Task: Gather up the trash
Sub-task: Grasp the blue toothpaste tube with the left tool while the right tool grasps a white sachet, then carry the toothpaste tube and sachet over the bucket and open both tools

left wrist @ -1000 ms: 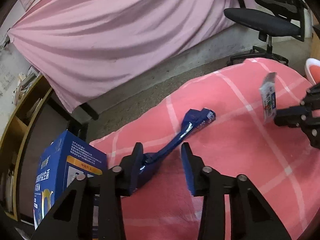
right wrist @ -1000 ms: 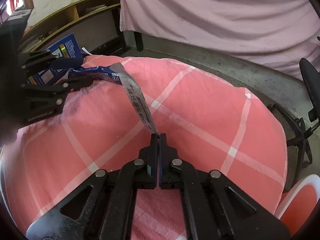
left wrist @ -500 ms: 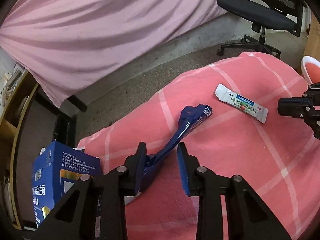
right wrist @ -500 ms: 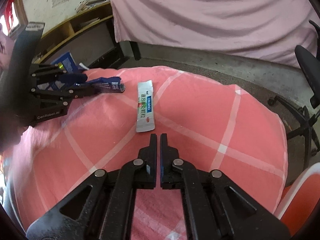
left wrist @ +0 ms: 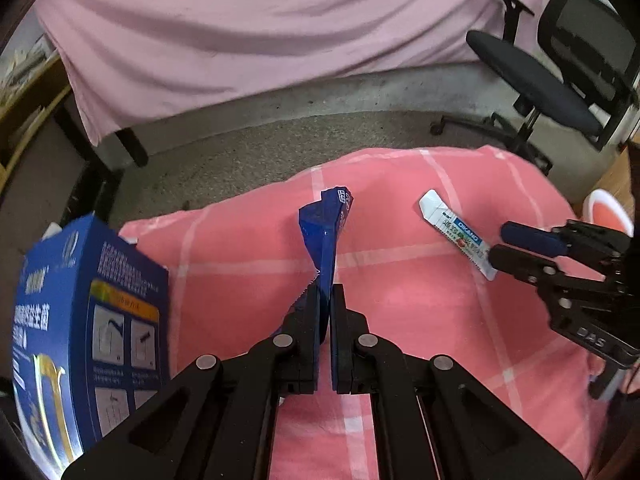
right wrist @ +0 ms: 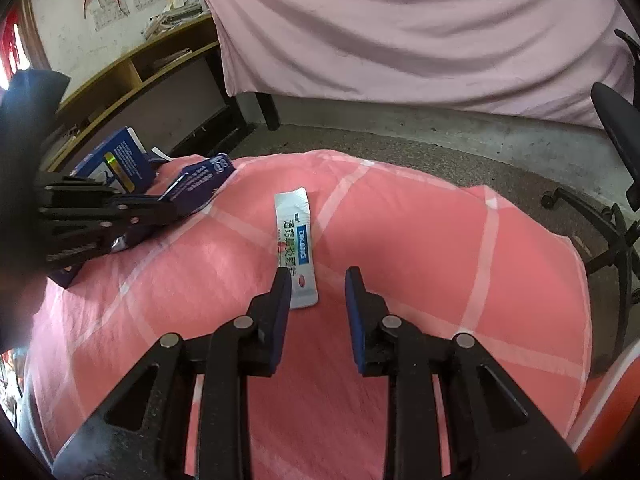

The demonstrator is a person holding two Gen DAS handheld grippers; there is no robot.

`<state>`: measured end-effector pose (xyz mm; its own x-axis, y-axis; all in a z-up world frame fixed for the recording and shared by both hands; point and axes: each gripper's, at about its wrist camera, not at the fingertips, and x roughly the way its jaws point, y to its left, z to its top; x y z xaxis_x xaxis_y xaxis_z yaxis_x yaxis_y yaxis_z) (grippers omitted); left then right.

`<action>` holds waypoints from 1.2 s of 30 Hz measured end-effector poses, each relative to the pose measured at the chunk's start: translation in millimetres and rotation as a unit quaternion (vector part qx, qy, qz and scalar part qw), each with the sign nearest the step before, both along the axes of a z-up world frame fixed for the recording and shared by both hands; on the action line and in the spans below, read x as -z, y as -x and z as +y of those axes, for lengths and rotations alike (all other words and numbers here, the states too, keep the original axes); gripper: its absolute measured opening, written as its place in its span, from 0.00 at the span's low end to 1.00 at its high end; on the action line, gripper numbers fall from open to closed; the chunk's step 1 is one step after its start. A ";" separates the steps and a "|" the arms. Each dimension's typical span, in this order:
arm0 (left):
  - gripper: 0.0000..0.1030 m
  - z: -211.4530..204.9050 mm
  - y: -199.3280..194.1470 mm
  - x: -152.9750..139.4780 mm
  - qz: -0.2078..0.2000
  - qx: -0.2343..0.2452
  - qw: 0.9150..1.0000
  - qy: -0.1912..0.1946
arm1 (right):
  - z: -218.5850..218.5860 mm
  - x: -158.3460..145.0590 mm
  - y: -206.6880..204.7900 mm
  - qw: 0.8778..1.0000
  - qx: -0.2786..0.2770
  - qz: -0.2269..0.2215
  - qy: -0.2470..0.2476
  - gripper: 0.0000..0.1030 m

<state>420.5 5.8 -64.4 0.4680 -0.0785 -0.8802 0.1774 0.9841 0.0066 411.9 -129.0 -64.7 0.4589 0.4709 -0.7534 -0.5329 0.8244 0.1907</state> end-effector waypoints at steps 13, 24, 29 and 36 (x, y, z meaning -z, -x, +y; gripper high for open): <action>0.02 12.6 20.4 -16.5 -0.021 -0.048 0.996 0.070 | 27.5 10.0 -3.1 0.999 -0.017 0.001 0.030 0.42; 0.02 4.3 68.4 -34.1 -0.121 -0.072 0.985 0.101 | -3.2 -28.7 42.5 0.993 -0.002 -0.109 -0.036 0.37; 0.02 -9.8 103.9 -60.7 -0.218 -0.075 0.965 0.124 | -48.0 -59.5 82.9 0.970 0.035 -0.203 -0.128 0.37; 0.02 -55.5 145.5 -111.7 -0.305 -0.043 0.943 0.129 | -98.9 -103.3 139.1 0.933 0.083 -0.318 -0.149 0.37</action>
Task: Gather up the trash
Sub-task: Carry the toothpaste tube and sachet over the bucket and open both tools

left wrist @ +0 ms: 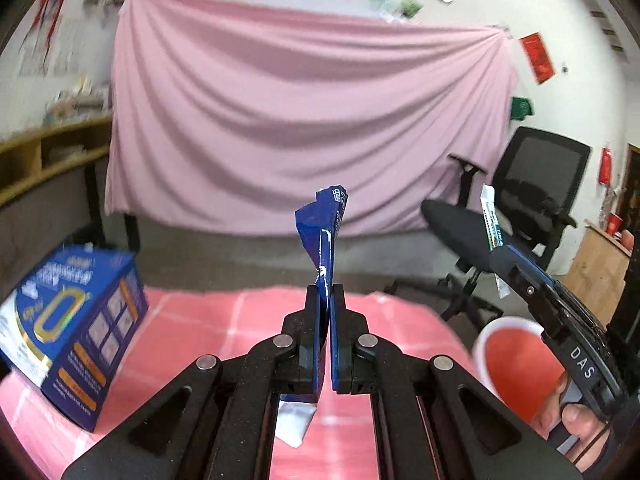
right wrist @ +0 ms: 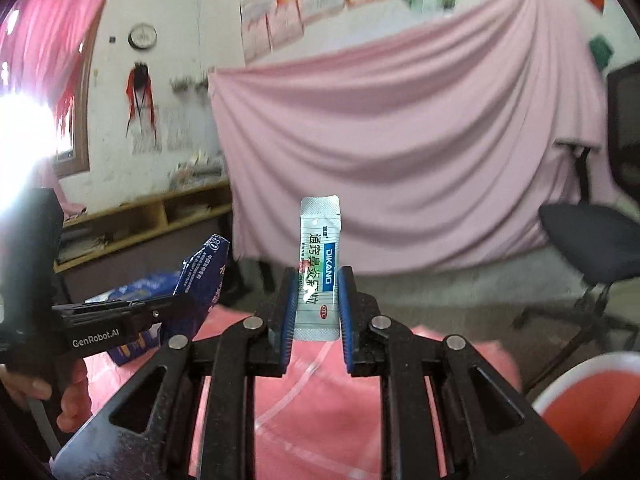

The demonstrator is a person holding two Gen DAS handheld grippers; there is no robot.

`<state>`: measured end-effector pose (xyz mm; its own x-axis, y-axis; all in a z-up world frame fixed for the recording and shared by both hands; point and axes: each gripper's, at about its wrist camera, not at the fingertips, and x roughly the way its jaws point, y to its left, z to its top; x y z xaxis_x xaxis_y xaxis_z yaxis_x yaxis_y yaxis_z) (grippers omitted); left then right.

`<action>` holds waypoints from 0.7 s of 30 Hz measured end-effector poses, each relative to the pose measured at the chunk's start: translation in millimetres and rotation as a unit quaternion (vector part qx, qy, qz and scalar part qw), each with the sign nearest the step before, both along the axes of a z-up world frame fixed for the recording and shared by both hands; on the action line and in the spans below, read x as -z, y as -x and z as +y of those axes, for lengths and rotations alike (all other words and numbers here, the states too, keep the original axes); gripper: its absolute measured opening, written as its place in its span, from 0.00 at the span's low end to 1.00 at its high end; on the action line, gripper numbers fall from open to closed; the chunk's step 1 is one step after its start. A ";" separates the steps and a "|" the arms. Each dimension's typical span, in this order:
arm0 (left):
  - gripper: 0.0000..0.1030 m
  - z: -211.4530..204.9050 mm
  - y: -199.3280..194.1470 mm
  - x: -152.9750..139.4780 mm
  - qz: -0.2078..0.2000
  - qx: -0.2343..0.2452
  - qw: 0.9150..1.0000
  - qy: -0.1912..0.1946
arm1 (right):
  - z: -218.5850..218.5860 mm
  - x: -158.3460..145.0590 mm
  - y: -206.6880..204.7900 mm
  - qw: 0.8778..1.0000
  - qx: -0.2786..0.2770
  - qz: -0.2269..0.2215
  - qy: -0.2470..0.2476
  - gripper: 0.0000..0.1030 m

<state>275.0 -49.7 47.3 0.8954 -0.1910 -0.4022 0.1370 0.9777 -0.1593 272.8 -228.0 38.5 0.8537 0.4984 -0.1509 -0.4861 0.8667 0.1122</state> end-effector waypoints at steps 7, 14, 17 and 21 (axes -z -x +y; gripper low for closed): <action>0.02 -58.0 23.4 -45.0 -0.083 0.047 0.995 -0.018 | -48.5 -27.2 41.1 0.995 0.052 -0.075 -0.035 0.37; 0.02 -114.5 34.4 -57.2 -0.124 0.099 0.987 -0.022 | -89.3 -42.1 70.8 0.986 0.107 -0.112 -0.057 0.37; 0.02 -135.8 32.0 -55.2 -0.128 0.123 0.984 -0.017 | -108.9 -43.3 79.0 0.983 0.130 -0.117 -0.059 0.38; 0.02 -167.0 24.1 -49.7 -0.118 0.154 0.981 -0.010 | -136.0 -36.2 81.5 0.979 0.161 -0.103 -0.070 0.38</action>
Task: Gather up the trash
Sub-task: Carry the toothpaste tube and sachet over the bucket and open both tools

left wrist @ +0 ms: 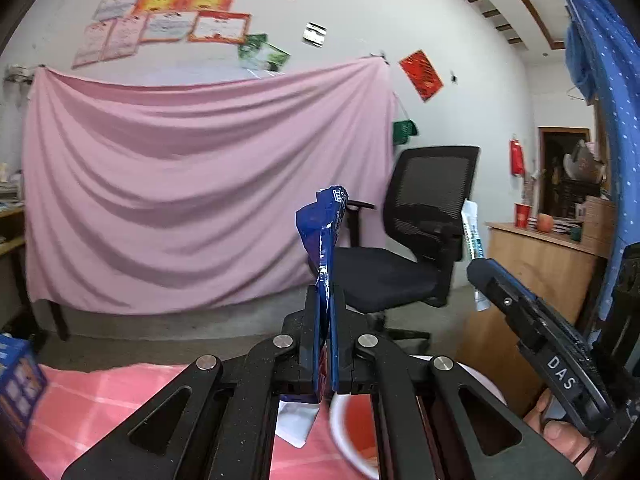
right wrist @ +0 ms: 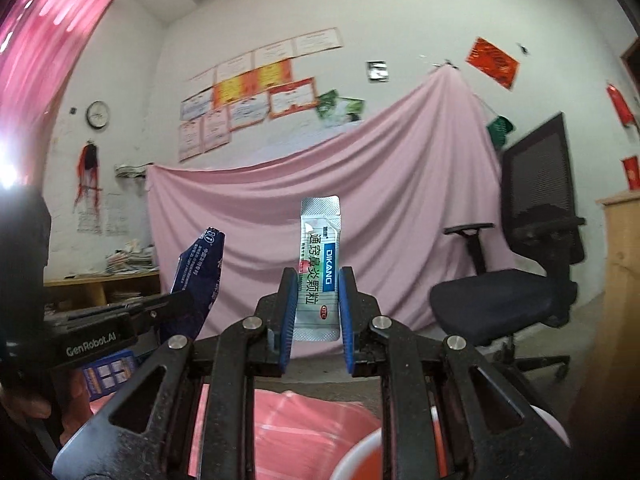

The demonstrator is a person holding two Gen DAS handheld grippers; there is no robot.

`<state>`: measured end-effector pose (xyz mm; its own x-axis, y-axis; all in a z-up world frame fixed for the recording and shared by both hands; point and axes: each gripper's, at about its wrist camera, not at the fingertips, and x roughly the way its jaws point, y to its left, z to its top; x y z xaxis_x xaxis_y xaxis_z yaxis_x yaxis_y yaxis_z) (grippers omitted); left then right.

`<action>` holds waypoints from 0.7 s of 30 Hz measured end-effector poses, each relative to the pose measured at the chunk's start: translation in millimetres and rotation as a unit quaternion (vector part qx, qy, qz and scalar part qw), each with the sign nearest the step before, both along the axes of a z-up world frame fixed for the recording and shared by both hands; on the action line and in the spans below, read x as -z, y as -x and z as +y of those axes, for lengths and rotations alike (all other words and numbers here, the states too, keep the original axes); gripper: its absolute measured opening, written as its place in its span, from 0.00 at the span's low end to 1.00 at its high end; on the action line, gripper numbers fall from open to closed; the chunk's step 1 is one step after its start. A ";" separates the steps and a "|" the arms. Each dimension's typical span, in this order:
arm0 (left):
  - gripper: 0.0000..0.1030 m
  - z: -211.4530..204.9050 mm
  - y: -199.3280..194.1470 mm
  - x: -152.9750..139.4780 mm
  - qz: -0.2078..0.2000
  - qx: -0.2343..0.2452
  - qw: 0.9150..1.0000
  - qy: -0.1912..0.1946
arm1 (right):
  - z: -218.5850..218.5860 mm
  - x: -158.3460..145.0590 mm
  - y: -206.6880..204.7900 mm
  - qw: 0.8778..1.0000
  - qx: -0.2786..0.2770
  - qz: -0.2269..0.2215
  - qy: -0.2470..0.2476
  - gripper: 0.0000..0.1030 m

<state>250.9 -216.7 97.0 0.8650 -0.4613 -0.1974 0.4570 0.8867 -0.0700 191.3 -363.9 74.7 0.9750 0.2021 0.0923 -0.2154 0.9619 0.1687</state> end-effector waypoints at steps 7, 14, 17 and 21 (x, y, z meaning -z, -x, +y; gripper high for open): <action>0.02 -51.3 -12.0 22.9 0.044 0.045 0.998 0.001 | -36.8 22.9 0.6 0.998 0.047 0.048 -0.007 0.38; 0.02 -87.5 -25.7 47.0 0.108 0.077 0.991 -0.019 | -65.1 48.5 -5.4 0.989 0.077 0.121 -0.020 0.38; 0.02 -96.4 -30.6 53.4 0.128 0.082 0.988 -0.028 | -70.1 56.9 -11.5 0.986 0.081 0.147 -0.022 0.38; 0.02 -99.1 -37.6 59.6 0.155 0.084 0.984 -0.026 | -73.1 66.0 -14.7 0.983 0.081 0.164 -0.020 0.38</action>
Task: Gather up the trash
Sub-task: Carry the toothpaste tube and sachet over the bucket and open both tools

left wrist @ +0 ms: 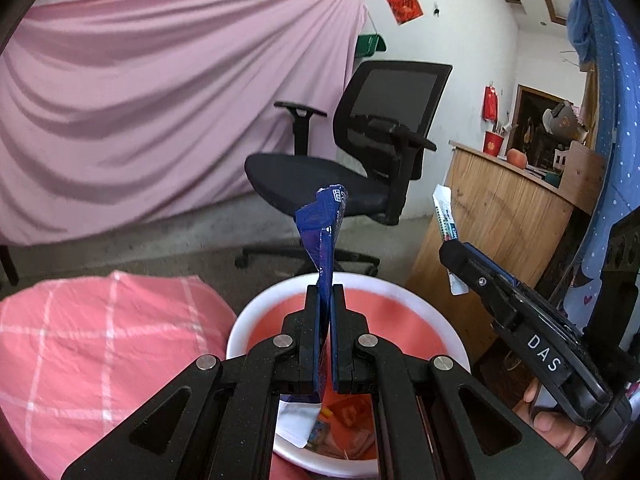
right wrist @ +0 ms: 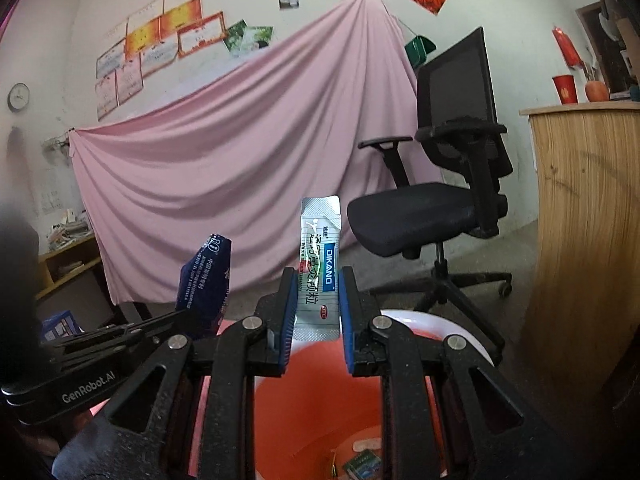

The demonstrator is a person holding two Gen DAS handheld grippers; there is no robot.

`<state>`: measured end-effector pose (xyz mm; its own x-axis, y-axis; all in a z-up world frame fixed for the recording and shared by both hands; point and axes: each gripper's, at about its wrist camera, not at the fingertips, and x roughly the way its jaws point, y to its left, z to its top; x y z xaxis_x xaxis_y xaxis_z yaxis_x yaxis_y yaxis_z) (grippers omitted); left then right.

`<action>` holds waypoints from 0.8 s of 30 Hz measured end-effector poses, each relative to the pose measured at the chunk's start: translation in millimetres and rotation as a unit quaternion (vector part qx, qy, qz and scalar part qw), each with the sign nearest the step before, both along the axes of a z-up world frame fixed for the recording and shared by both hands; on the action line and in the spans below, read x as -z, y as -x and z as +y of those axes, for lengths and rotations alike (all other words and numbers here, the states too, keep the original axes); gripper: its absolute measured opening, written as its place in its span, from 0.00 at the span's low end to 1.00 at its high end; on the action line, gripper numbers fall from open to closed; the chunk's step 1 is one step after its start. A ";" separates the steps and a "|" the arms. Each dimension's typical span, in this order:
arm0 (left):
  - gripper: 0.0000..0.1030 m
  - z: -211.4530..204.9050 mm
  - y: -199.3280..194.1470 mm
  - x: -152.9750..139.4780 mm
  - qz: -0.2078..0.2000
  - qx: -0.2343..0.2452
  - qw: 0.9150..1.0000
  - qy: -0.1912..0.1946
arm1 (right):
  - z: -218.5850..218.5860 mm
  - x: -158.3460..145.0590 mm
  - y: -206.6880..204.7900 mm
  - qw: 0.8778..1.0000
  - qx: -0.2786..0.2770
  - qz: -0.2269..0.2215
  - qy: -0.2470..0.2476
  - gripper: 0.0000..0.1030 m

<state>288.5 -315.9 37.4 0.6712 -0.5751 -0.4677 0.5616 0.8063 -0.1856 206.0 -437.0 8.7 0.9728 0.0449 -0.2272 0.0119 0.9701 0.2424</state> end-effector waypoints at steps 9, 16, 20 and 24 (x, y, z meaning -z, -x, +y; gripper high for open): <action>0.03 2.9 -6.6 7.5 0.031 -0.003 1.000 -0.004 | -1.1 5.9 -5.7 1.000 0.000 0.018 -0.001 0.39; 0.12 4.7 -11.5 11.6 0.042 -0.009 0.999 -0.017 | -2.6 4.9 -6.9 1.000 0.001 0.020 -0.001 0.39; 0.20 9.6 -11.5 11.2 0.041 -0.016 0.999 -0.012 | -5.6 4.5 -7.6 1.000 0.004 0.022 -0.003 0.39; 0.27 17.5 -11.7 10.8 0.039 -0.028 0.999 -0.012 | -6.7 3.4 -7.0 1.000 0.007 0.021 -0.005 0.44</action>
